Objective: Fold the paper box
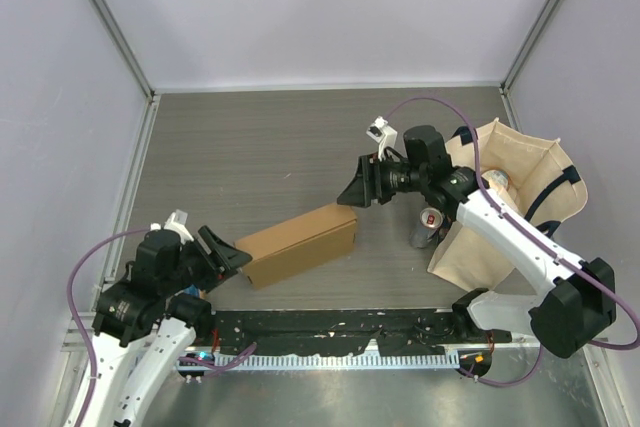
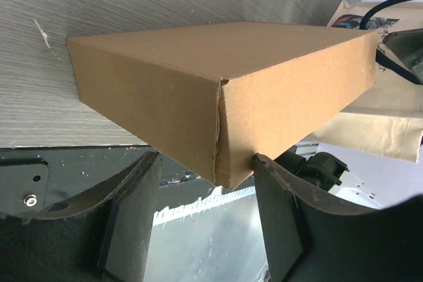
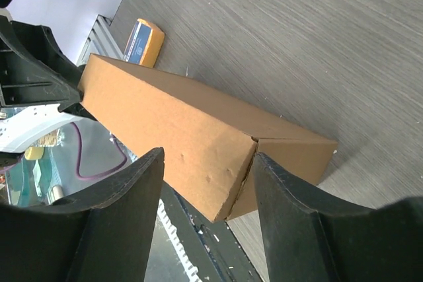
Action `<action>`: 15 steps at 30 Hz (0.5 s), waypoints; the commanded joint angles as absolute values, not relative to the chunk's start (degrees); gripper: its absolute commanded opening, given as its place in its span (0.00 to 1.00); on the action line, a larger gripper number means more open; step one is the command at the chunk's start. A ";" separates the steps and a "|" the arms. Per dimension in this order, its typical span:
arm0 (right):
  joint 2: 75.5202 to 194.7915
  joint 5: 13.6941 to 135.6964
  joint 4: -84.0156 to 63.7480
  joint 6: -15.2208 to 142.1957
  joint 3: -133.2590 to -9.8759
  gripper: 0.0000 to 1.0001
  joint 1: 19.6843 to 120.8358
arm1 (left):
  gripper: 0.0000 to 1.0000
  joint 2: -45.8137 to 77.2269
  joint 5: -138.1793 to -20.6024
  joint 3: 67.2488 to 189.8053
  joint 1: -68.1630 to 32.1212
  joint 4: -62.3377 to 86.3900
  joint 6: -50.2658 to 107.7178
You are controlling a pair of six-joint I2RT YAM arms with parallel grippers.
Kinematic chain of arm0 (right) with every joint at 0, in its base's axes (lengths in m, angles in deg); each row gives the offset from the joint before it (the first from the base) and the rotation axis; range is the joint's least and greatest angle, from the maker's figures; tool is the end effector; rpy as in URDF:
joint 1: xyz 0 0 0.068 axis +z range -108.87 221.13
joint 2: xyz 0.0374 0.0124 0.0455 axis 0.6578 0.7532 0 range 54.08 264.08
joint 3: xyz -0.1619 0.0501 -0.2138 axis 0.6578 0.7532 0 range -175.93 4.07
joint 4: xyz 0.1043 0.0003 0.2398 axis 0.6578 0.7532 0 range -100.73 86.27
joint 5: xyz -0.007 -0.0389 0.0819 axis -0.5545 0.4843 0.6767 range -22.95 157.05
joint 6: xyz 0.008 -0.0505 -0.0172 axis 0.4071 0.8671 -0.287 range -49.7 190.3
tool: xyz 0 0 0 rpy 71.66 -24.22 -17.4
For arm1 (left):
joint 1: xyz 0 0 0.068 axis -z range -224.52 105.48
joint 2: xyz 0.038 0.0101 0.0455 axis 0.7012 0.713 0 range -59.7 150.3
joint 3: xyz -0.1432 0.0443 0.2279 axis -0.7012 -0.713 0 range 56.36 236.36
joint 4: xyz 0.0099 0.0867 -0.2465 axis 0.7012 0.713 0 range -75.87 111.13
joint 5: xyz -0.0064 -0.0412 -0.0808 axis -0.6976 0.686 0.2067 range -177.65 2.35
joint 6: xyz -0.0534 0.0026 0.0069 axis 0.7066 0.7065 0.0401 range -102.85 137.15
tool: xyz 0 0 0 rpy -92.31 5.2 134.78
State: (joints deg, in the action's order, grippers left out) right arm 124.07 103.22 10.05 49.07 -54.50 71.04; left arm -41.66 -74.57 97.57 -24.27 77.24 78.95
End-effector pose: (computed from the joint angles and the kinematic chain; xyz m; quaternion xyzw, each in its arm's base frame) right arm 0.2224 0.1523 0.3170 -0.2125 0.8186 0.4433 0.2971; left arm 0.0479 -0.0263 0.2771 -0.2743 0.8587 -0.3538 0.2493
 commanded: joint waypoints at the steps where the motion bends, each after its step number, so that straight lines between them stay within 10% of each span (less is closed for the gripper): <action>1: 123.95 106.69 6.24 48.07 -52.45 0.61 70.05 | 0.62 -42.04 -75.17 97.14 -24.30 74.51 78.94; 8: 124.12 108.27 5.27 47.19 -50.51 0.57 69.35 | 0.80 -43.35 -76.05 99.07 -24.31 74.69 77.88; 15: 124.65 110.38 2.46 45.52 -47.79 0.49 69.35 | 0.57 -45.28 -76.23 96.44 -24.22 74.69 79.72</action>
